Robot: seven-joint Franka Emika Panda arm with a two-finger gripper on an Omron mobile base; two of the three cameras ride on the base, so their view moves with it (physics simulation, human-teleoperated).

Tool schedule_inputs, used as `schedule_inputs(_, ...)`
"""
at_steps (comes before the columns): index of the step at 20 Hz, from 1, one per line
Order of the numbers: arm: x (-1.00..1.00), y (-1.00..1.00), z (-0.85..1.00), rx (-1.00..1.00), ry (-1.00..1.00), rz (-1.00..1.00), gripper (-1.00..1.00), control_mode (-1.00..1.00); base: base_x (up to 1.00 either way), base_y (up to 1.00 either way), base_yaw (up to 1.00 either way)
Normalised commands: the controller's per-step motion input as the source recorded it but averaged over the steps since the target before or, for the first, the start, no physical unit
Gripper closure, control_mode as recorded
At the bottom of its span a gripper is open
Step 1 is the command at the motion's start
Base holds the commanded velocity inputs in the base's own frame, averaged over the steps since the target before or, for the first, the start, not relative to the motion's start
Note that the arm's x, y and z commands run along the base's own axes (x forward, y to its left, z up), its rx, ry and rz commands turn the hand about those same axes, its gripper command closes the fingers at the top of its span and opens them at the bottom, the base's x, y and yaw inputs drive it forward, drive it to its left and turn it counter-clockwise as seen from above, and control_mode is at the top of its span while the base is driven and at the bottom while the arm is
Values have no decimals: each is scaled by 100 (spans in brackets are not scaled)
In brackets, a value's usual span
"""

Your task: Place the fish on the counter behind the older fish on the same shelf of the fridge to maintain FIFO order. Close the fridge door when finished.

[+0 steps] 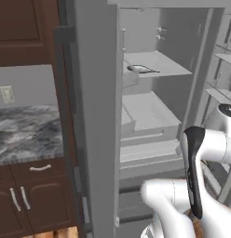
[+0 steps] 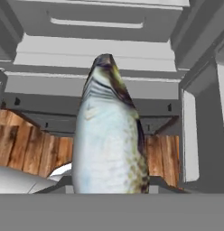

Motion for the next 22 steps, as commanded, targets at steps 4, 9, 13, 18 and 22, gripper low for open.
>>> schedule_inputs(4, 0, 0, 0, 0, 0, 0, 100, 100, 54, 0, 22)
schedule_inputs(9, 0, 0, 0, 0, 0, 0, 100, 100, 66, 0, 13)
schedule_inputs(13, 0, 0, 0, 0, 0, 0, 100, 100, 87, -8, 14)
schedule_inputs(18, 20, 0, 12, 0, -6, 1, 100, -100, 77, -1, 8)
schedule_inputs(22, 95, 2, 77, 0, -34, 11, 100, -100, 0, 0, 0)
